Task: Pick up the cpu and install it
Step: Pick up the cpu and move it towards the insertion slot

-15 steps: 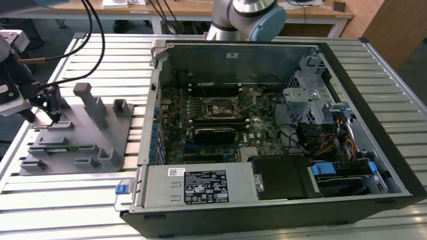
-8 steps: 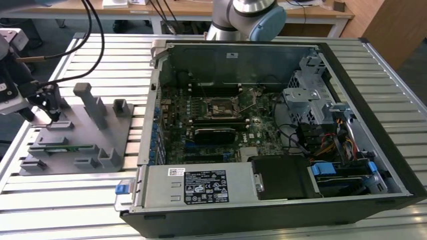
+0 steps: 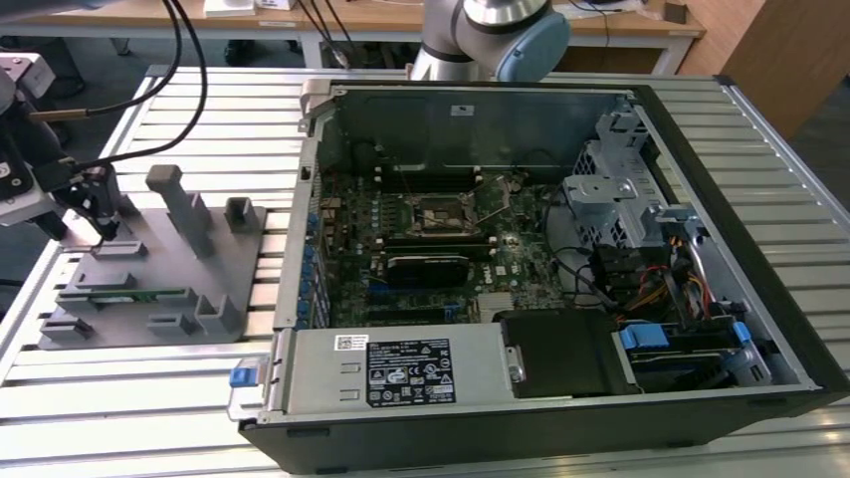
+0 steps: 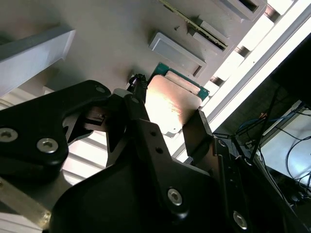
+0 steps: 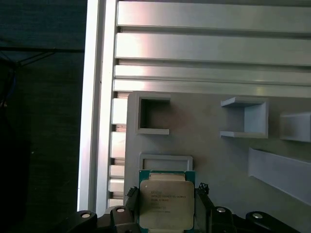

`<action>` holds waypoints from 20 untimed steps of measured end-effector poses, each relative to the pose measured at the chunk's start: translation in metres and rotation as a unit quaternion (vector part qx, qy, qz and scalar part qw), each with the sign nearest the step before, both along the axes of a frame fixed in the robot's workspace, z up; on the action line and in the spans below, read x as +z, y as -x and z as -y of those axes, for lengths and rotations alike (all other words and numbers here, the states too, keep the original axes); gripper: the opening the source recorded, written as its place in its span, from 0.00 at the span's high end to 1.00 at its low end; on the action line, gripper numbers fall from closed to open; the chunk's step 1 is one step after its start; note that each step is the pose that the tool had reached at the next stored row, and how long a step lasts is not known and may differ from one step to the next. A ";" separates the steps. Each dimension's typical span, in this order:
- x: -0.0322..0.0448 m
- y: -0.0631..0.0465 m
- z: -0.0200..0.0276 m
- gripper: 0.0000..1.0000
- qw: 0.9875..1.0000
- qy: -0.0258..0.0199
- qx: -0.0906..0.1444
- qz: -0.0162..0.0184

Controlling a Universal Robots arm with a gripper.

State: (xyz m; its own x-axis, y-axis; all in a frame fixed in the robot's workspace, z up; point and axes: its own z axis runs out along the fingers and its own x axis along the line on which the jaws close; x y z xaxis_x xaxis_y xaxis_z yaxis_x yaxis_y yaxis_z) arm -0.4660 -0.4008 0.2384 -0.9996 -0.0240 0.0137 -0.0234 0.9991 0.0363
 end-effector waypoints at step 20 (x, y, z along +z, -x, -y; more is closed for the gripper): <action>0.0067 0.000 -0.0002 0.46 1.000 0.000 0.000 0.000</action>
